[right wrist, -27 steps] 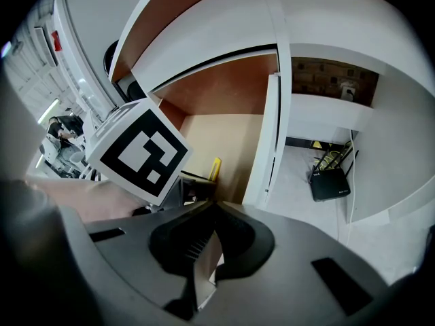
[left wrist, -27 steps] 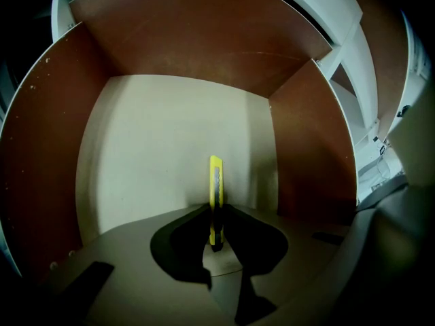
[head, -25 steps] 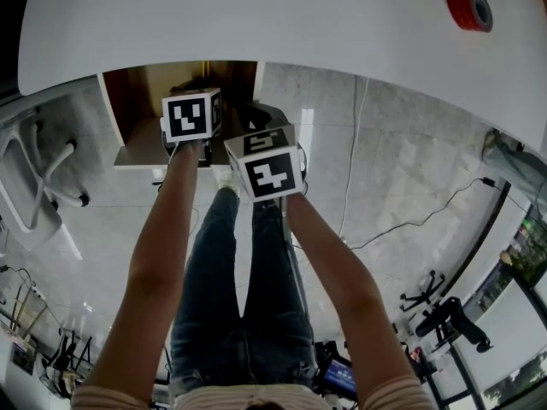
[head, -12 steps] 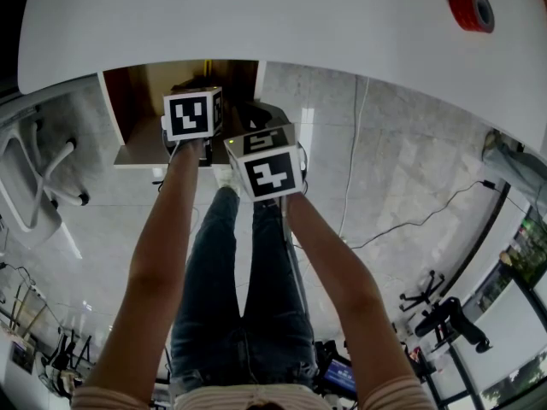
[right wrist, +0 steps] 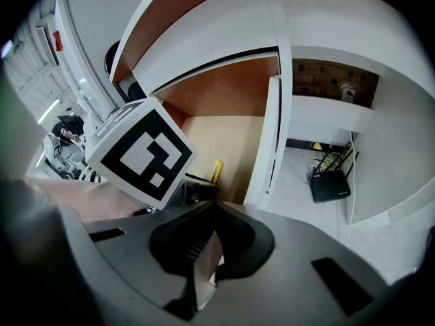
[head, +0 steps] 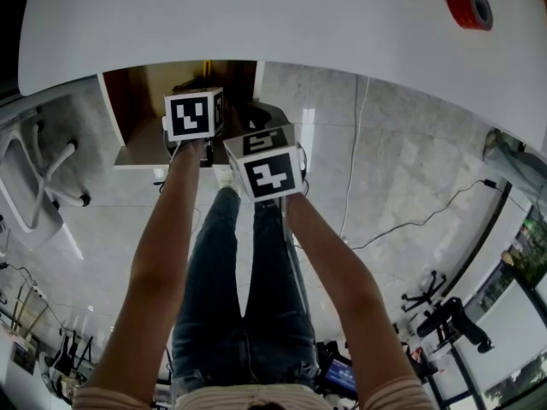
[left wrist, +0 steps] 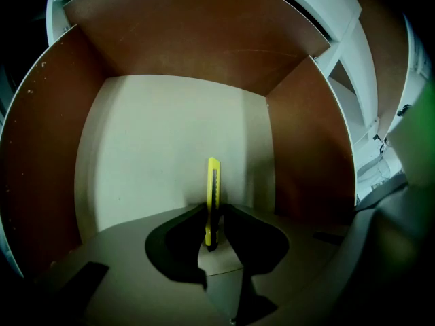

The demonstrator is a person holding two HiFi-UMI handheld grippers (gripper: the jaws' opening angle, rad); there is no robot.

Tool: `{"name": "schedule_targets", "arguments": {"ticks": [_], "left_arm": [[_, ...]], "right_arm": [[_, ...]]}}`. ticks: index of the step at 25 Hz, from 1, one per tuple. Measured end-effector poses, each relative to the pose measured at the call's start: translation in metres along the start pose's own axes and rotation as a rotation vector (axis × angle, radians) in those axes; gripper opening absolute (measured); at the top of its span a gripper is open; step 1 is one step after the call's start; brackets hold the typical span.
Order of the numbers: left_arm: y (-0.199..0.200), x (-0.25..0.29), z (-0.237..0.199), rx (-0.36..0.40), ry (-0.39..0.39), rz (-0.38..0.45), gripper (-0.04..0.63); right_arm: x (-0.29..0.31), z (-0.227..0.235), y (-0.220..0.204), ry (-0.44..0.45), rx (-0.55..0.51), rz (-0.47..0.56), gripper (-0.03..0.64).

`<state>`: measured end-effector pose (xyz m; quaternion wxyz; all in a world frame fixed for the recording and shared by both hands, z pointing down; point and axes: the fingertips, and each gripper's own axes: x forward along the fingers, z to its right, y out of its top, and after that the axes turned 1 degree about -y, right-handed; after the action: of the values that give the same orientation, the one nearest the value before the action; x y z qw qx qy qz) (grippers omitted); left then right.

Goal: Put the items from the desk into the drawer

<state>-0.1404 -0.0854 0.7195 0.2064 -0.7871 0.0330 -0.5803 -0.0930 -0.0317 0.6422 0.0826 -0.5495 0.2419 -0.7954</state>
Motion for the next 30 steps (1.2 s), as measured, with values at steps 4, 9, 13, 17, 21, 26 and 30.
{"name": "schedule_targets", "arguments": {"ticks": [4, 9, 13, 17, 21, 26, 30], "left_arm": [[-0.001, -0.001, 0.001, 0.000, 0.002, 0.000, 0.082], [0.001, -0.002, 0.000, 0.013, 0.006, 0.011, 0.097], [-0.001, -0.002, -0.002, 0.015, 0.010, 0.002, 0.098], [0.000, -0.005, -0.004, 0.017, 0.015, 0.007, 0.098], [0.002, -0.021, -0.008, -0.001, 0.015, 0.037, 0.097], [0.004, -0.042, -0.013, -0.024, 0.000, 0.101, 0.085], [0.001, -0.062, -0.017, -0.051, -0.021, 0.139, 0.032]], "right_arm": [[-0.002, 0.000, 0.000, 0.001, 0.008, 0.000, 0.017], [-0.002, -0.002, 0.004, 0.008, 0.000, 0.018, 0.017], [-0.002, 0.000, 0.000, 0.001, -0.004, 0.015, 0.017], [-0.003, 0.000, -0.004, -0.006, -0.004, 0.001, 0.017], [-0.005, -0.004, -0.002, -0.001, 0.005, 0.002, 0.017], [-0.009, -0.008, 0.000, 0.015, 0.036, 0.010, 0.017], [-0.014, -0.016, -0.001, 0.021, 0.033, 0.027, 0.017]]}}
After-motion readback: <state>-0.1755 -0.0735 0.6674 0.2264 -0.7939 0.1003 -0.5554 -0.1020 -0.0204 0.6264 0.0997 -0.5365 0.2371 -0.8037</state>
